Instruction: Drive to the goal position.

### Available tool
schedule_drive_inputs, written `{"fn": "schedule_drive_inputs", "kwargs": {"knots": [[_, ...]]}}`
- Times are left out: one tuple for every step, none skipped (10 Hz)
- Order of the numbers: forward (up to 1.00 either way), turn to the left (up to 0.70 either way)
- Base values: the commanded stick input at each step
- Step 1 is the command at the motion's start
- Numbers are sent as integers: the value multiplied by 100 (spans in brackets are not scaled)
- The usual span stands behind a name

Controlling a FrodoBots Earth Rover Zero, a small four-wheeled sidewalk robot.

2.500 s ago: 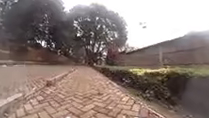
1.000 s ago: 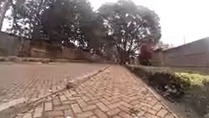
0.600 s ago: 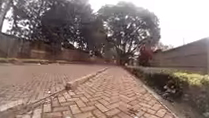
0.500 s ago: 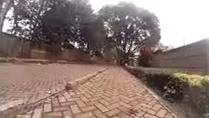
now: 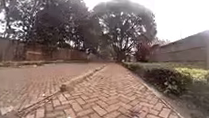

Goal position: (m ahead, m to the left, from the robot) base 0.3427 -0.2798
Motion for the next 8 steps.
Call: {"fn": "schedule_drive_inputs", "kwargs": {"knots": [[50, -3], [50, 13], [50, 13], [50, 13], [50, 13], [50, 14], [50, -4], [50, -28]]}}
